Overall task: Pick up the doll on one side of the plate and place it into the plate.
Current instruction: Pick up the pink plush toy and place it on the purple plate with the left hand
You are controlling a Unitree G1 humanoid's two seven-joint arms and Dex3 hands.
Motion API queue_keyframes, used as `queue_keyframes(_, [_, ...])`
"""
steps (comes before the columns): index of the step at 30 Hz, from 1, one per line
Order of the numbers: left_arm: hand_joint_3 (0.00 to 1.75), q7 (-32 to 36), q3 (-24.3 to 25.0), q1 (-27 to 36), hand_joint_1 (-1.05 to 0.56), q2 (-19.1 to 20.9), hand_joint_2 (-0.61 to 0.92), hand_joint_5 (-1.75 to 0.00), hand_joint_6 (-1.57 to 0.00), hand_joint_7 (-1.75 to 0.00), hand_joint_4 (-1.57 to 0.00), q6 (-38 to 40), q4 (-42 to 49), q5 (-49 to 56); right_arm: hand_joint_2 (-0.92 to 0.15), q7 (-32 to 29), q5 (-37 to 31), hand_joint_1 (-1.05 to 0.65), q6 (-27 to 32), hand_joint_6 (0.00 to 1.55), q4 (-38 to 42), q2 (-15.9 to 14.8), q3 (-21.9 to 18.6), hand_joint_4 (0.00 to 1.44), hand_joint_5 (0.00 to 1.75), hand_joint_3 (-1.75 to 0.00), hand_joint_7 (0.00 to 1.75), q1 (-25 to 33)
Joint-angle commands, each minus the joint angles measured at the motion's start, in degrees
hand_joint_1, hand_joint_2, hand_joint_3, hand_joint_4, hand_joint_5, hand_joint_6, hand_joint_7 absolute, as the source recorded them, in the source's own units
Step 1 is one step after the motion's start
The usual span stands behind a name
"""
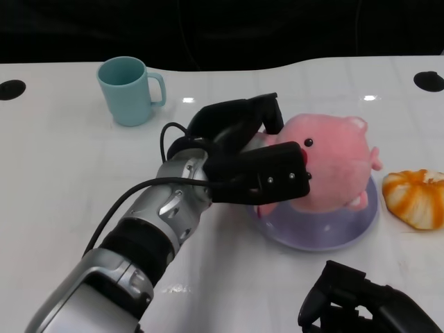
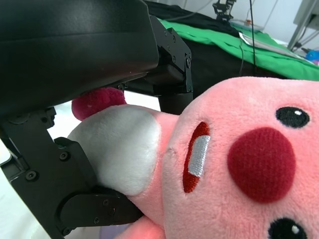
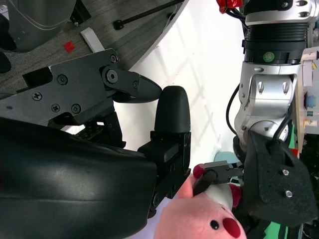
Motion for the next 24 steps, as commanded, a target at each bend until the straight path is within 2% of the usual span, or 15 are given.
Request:
queue_keyframes(1, [0.98,-0.8,0.1,-3.3,-0.16,-1.2,0.46,-1.75,-0.71,-1.75,-0.89,-1.1,3.9,-0.9,-0.86,-0.4,-0.3,-0.21,-1.0,0.44,0.2,-0.1,0.3,0.65,1.75,-0.64,1.68,0.6])
queue_keyframes(4, [0.86,-1.4,0.2,-4.6,-0.19,-2.1,0.5,-1.75,-0.68,-1.7,-0.86,-0.7,6.4,-1.2,-0.86,-0.6,-0.4,-0.21,-0.3,0.44,-0.6,-0.3,0.5,0.65,1.75,-0.64,1.68,1.2])
queue_keyframes(7, [0.71,-2.7,0.7,-5.1,-0.21,-2.7,0.58,-1.71,-0.77,-1.0,-0.77,-0.5,7.5,-2.2,-0.85,-0.6,-0.5,-0.21,-0.7,0.44,-1.0,-0.5,0.4,0.65,1.75,-0.64,1.68,1.7])
queue_keyframes(8, [0.58,-3.0,0.7,-5.2,-0.23,-2.7,0.67,-1.64,-0.75,-0.73,-0.73,-0.7,7.7,-2.2,-0.85,-0.6,-0.4,-0.21,-0.5,0.44,-1.2,-0.5,0.3,0.65,1.75,-0.64,1.67,1.8])
queue_keyframes(9, [0.47,-3.9,0.7,-5.3,-0.25,-2.7,0.74,-1.61,-0.75,-0.58,-0.71,-0.5,7.6,-2.5,-0.84,-0.6,-0.4,-0.21,-0.2,0.44,-1.5,-0.5,0.3,0.65,1.75,-0.64,1.67,1.9])
queue_keyframes(10, [0.35,-4.8,0.9,-5.3,-0.28,-2.7,0.82,-1.41,-0.67,-0.43,-0.63,-0.5,7.4,-2.9,-0.85,-0.6,-0.4,-0.22,-0.1,0.45,-1.7,-0.6,0.2,0.65,1.75,-0.63,1.67,2.1])
queue_keyframes(11, [0.24,-5.4,1.0,-5.2,-0.34,-2.7,0.88,-1.08,-0.54,-0.25,-0.5,-1.0,7.3,-3.2,-0.85,-0.6,-0.4,-0.22,0.1,0.45,-1.9,-0.7,0.2,0.64,1.75,-0.63,1.67,2.2])
queue_keyframes(12, [0.2,-5.8,0.9,-5.1,-0.38,-2.6,0.9,-0.91,-0.47,-0.17,-0.43,-1.4,7.1,-3.3,-0.85,-0.6,-0.4,-0.22,0.2,0.45,-2.1,-0.7,0.1,0.64,1.75,-0.63,1.67,2.3])
queue_keyframes(14, [0.18,-7.1,0.5,-5.0,-0.44,-2.3,0.92,-0.74,-0.38,-0.09,-0.34,-1.8,6.7,-3.3,-0.86,-0.5,-0.3,-0.21,0.2,0.45,-2.2,-0.8,0.1,0.63,1.75,-0.62,1.66,2.5])
queue_keyframes(15, [0.22,-7.8,0.4,-4.9,-0.52,-2.2,0.92,-0.64,-0.31,-0.04,-0.21,-1.8,6.4,-3.4,-0.86,-0.5,-0.2,-0.2,0.1,0.44,-2.2,-0.8,0.1,0.63,1.75,-0.62,1.66,2.6])
queue_keyframes(16, [0.24,-9.2,0.1,-4.8,-0.55,-2.0,0.92,-0.61,-0.28,-0.03,-0.16,-1.1,5.4,-3.2,-0.86,-0.3,0.0,-0.2,-0.2,0.44,-2.2,-0.8,0.0,0.63,1.75,-0.62,1.66,2.8])
queue_keyframes(17, [0.27,-10.1,-0.2,-4.7,-0.6,-1.8,0.92,-0.51,-0.24,-0.01,-0.07,-0.5,4.5,-2.9,-0.87,-0.2,0.2,-0.19,-0.4,0.44,-2.1,-0.8,-0.1,0.63,1.75,-0.62,1.66,2.9])
queue_keyframes(21, [0.28,-13.6,-2.4,-3.8,-0.76,-0.4,0.92,-0.24,-0.16,-0.01,0.0,2.4,0.4,-1.0,-0.87,-0.1,-0.1,-0.19,-0.2,0.44,-2.5,-1.1,-0.1,0.63,1.75,-0.62,1.66,3.2])
queue_keyframes(24, [0.27,-15.1,-3.2,-2.5,-0.83,1.1,0.92,-0.13,-0.13,0.0,0.0,3.8,-3.7,0.1,-0.86,0.1,-0.2,-0.2,-0.5,0.45,-2.2,-1.3,-0.3,0.64,1.75,-0.62,1.66,2.9])
